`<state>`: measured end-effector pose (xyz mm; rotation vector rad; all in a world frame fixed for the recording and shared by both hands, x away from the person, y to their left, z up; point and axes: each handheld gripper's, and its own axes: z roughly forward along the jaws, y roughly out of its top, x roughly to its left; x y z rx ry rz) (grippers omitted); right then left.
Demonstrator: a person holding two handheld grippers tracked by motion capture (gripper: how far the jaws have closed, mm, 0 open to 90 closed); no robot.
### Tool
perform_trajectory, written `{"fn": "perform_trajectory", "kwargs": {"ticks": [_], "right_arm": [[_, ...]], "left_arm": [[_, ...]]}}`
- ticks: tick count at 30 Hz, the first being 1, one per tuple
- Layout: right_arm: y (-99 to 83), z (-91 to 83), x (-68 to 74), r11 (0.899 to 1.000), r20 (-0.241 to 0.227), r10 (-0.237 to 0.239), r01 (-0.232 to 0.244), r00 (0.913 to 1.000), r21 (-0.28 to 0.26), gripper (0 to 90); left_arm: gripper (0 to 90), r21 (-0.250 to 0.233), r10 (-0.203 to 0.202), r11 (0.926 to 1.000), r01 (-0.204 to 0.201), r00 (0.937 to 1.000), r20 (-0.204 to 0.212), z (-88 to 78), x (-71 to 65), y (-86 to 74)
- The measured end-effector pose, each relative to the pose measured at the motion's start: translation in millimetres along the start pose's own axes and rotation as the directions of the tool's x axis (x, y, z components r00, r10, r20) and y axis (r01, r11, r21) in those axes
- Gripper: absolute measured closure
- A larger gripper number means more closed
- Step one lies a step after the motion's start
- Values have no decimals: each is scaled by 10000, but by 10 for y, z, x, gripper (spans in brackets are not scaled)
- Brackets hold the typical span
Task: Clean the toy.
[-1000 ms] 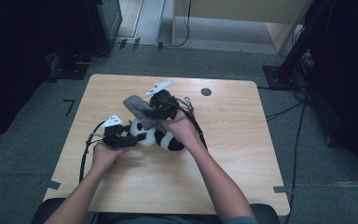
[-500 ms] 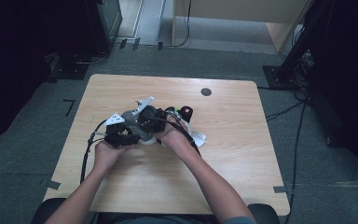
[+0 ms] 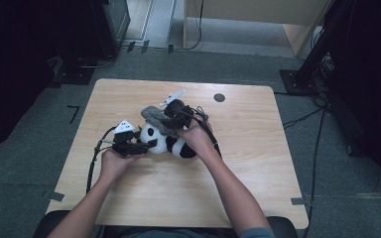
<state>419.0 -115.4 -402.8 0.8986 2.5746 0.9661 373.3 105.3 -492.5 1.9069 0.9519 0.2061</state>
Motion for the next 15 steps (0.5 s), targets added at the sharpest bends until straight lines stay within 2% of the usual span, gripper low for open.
{"fn": "perform_trajectory", "kwargs": {"ticks": [3,5,11,13,15], "right_arm": [[-55,-7,-141,9994,403,297,-303,9987,145,769],[-91,-15,-223,9980,328,623,-625,9975,48,768],[-101,-95,-316,9983,1059,575,-572,9927,-59,769],[-97,-158,-336,9972,964,722,-700,9927,-267,772],[-77,-254,-325,9931,674,964,-914,9931,-731,776]], "left_arm": [[274,-22,27,10000,-27,10000,21,-2,-2,0],[273,-53,37,10000,-37,10000,22,0,0,1],[266,-99,15,9999,-14,10000,79,-3,11,-4],[252,-188,121,9998,-118,9998,178,-13,23,-21],[240,-262,145,9996,-139,9996,224,-14,32,-32]]}}
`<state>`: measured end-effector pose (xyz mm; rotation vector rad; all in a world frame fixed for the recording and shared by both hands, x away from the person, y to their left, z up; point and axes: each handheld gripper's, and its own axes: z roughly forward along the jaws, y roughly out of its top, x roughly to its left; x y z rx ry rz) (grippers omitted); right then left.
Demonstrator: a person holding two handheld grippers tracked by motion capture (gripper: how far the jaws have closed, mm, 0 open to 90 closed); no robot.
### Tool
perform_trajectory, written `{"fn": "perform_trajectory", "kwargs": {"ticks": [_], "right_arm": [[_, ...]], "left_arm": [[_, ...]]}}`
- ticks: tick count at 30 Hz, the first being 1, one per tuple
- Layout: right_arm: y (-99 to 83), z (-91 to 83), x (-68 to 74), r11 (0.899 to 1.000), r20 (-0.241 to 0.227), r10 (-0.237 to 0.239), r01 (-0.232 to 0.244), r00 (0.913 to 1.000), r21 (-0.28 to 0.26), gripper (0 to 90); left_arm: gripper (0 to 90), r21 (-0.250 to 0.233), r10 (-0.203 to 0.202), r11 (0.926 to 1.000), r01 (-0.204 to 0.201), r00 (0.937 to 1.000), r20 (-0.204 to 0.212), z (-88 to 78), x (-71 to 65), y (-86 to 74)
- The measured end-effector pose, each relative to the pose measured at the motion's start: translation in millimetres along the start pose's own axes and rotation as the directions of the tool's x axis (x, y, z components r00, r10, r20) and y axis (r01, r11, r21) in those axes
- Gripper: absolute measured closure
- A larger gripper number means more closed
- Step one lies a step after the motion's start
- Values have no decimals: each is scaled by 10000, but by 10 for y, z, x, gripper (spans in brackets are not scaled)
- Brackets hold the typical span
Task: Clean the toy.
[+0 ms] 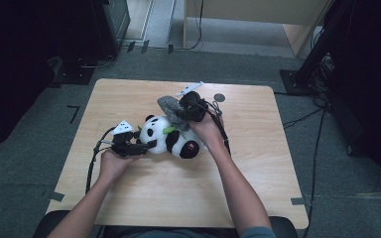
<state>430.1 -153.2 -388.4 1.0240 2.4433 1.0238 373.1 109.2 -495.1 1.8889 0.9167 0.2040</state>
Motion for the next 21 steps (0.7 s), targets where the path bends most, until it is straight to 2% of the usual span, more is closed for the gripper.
{"fn": "perform_trajectory", "kwargs": {"ticks": [5,8,12,15,18,21], "right_arm": [[99,-151,196,9978,-438,-361,336,9984,-563,777],[147,-160,365,9967,-894,-549,492,9945,-653,776],[147,-13,598,9954,-1373,-940,903,9861,-329,776],[121,146,731,9936,-1654,-1077,1119,9803,164,776],[78,247,824,9904,-1784,-1253,1337,9760,360,777],[42,281,850,9902,-1952,-1207,1319,9733,452,783]], "left_arm": [[226,-74,86,9999,-87,9999,-70,10,-10,4],[219,-23,158,9999,-158,9998,-72,2,-8,6],[209,-4,201,9998,-201,9997,-112,-3,-19,10],[207,-49,85,10000,-86,9999,-120,-1,-23,15],[207,-30,66,10000,-66,9998,-161,-1,-30,20],[207,-39,87,10000,-88,9997,-243,6,-44,22]]}}
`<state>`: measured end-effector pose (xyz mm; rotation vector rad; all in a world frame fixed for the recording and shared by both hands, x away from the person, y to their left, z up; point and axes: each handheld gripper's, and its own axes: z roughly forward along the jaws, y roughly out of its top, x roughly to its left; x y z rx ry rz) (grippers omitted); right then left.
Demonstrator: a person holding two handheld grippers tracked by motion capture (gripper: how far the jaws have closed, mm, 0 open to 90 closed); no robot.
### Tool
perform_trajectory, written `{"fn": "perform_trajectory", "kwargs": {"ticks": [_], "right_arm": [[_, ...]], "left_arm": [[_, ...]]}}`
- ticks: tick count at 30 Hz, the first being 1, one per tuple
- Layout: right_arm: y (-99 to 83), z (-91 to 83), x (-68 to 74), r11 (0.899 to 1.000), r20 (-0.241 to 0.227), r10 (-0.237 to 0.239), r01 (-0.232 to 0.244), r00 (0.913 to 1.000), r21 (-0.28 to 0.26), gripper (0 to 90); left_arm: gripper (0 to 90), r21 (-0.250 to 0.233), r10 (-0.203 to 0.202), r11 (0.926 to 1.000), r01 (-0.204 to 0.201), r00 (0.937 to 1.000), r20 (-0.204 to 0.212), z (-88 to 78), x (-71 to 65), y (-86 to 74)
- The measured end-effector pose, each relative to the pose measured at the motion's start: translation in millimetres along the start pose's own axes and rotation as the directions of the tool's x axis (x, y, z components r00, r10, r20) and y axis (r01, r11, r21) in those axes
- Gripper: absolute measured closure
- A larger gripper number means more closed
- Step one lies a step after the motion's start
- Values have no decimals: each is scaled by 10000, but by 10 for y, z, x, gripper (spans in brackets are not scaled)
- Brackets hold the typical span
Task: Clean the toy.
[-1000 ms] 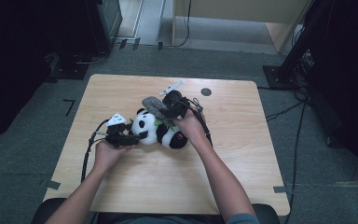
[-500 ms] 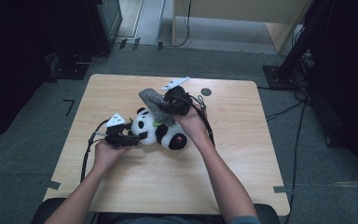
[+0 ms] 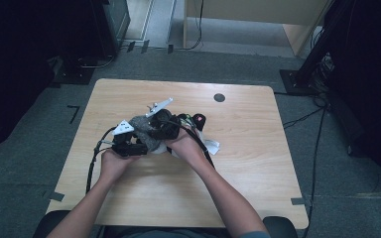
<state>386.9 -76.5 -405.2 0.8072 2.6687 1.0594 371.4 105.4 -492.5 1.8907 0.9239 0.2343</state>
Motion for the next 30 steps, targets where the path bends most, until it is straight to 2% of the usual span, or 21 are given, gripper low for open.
{"fn": "perform_trajectory", "kwargs": {"ticks": [3,6,9,12,15,16,17,20,23,25,27,30], "right_arm": [[-38,14,10,9983,309,-533,526,9981,243,783],[-61,-9,0,9936,813,-1072,1039,9909,433,784],[-82,-27,-44,9927,910,-1169,1137,9890,398,785],[-99,-71,-122,9948,1045,-1005,983,9894,264,783],[-116,-137,-176,9940,1593,-1078,1033,9813,364,780],[-131,-172,-208,9947,1856,-998,937,9775,415,780],[-144,-192,-237,9957,1907,-890,824,9776,420,780],[-216,-252,-386,9994,1738,-202,152,9846,298,780],[-267,-308,-506,9994,2126,127,-190,9771,279,781],[-303,-335,-592,9977,1872,663,-683,9801,43,781],[-314,-349,-626,9972,1867,740,-749,9796,-24,780],[-324,-381,-662,9970,2223,770,-753,9719,-162,778]], "left_arm": [[216,92,121,9999,-120,9998,-167,23,-20,3],[239,396,219,9990,-206,9992,-322,54,-38,35],[241,454,127,9989,-113,9994,-311,60,-34,42],[242,441,-12,9990,23,9997,-248,59,-13,41],[244,460,45,9989,-33,9996,-263,64,-8,42],[244,469,62,9989,-50,9996,-258,64,-8,42],[244,508,118,9987,-103,9995,-277,66,-16,44],[245,546,273,9982,-254,9990,-349,67,-32,45],[244,530,160,9985,-147,9996,-252,63,-20,43],[244,475,145,9988,-134,9997,-220,63,-14,39],[244,385,130,9992,-121,9996,-236,63,-15,30],[243,318,79,9995,-72,9997,-233,61,-12,24]]}}
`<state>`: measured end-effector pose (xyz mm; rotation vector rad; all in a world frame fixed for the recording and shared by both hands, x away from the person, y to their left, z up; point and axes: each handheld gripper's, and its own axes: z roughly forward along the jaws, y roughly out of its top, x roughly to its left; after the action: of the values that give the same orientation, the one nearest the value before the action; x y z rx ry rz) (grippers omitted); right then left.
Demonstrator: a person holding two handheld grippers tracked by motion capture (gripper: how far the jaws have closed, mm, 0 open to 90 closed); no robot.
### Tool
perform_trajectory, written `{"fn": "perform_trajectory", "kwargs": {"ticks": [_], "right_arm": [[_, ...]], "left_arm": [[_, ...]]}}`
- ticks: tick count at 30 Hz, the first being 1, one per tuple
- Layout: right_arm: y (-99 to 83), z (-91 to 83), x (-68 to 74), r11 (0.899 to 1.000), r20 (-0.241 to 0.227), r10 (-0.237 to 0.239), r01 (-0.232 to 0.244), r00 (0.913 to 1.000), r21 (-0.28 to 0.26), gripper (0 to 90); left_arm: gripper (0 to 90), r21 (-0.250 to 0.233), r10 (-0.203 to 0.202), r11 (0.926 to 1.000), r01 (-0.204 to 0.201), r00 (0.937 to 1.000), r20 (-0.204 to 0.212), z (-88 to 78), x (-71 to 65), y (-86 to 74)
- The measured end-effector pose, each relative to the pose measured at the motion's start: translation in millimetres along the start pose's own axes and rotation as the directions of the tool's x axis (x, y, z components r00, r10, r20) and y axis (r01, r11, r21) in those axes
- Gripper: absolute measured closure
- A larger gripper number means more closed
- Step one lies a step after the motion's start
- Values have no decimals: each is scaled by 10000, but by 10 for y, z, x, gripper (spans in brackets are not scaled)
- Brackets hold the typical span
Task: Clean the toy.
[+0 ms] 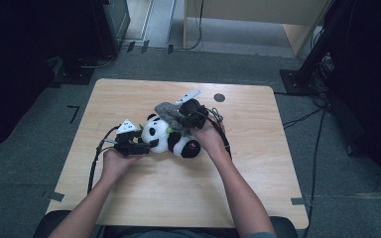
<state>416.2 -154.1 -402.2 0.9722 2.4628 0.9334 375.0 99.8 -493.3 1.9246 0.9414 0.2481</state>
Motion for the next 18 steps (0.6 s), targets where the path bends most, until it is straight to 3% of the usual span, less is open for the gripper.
{"fn": "perform_trajectory", "kwargs": {"ticks": [2,4,5,11,15,18], "right_arm": [[-19,-8,-101,9987,-254,470,-474,9986,-165,778],[-25,-25,-201,9909,-809,1322,-1339,9879,-165,779],[-16,-49,-222,9876,-1067,1512,-1548,9827,-266,779],[56,-393,-228,9722,-1404,1373,-1606,9805,-1706,779],[3,-565,-317,9649,-1329,1415,-1666,9810,-2030,776],[-70,-708,-433,9490,-1355,1787,-2071,9745,-2376,776]], "left_arm": [[243,-60,-76,10000,76,9999,70,-1,5,-3],[239,-92,-82,9999,83,9999,97,-2,7,-9],[235,-99,-39,9999,40,9999,115,-2,10,-12],[225,-70,51,10000,-50,9999,113,-1,11,1],[223,-54,26,10000,-25,9999,151,-4,11,2],[222,-35,43,10000,-42,9999,164,-5,14,2]]}}
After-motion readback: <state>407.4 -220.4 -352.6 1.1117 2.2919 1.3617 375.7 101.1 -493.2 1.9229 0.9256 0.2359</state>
